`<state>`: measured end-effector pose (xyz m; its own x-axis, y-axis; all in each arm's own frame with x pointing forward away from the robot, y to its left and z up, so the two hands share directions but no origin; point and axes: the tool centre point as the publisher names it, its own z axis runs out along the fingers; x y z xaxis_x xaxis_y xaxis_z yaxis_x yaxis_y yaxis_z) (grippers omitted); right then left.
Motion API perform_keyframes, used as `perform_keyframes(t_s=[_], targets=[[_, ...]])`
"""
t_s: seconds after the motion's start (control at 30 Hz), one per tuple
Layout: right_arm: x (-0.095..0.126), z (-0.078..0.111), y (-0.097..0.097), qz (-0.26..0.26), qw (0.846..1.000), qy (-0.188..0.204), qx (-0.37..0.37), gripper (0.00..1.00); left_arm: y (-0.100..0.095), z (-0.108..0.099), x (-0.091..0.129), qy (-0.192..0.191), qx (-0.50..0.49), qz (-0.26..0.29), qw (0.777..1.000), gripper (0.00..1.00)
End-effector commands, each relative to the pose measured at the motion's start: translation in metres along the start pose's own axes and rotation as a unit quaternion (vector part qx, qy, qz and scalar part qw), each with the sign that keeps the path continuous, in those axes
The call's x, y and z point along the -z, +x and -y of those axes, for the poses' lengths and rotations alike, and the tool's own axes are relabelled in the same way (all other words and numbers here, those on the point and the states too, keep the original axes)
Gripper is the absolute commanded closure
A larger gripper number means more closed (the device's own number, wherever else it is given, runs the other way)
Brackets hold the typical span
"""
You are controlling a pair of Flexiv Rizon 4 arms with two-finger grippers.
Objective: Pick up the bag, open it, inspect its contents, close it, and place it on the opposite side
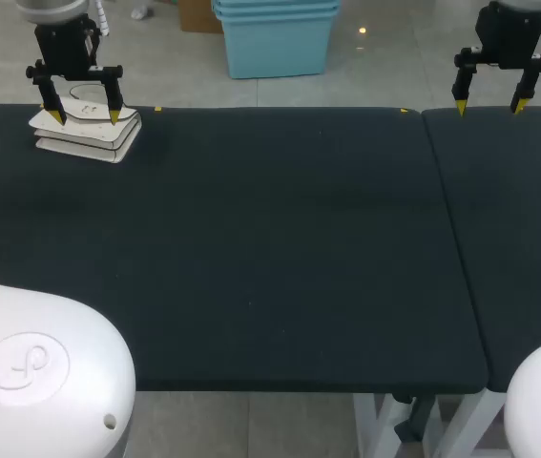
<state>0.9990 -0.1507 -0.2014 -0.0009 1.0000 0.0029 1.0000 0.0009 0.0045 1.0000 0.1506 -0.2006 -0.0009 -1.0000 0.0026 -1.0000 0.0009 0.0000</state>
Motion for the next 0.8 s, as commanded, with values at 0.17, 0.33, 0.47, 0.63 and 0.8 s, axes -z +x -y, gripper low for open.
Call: perform_keyframes(t_s=[0.17, 0.33, 0.47, 0.63, 0.8], targets=[[0.001, -0.001, 0.001, 0.001, 1.0, 0.002, 0.0, 0.0, 0.0, 0.0, 0.0, 0.0, 0.0, 0.001, 1.0, 0.0], [0.001, -0.001, 0.001, 0.001, 1.0, 0.002, 0.0, 0.0, 0.0, 0.0, 0.0, 0.0, 0.0, 0.001, 1.0, 0.0], [0.001, -0.001, 0.001, 0.001, 1.0, 0.002, 0.0, 0.0, 0.0, 0.0, 0.0, 0.0, 0.0, 0.001, 1.0, 0.0], [0.001, -0.001, 0.001, 0.001, 1.0, 0.002, 0.0, 0.0, -0.002, 0.002, 0.0, -0.006, -0.009, -0.013, 1.0, 0.0], [0.0, 0.001, 0.002, -0.031, 0.997, -0.015, 0.075, 0.0, -0.017, 0.003, 0.001, -0.006, -0.043, -0.064, 0.997, 0.0]])
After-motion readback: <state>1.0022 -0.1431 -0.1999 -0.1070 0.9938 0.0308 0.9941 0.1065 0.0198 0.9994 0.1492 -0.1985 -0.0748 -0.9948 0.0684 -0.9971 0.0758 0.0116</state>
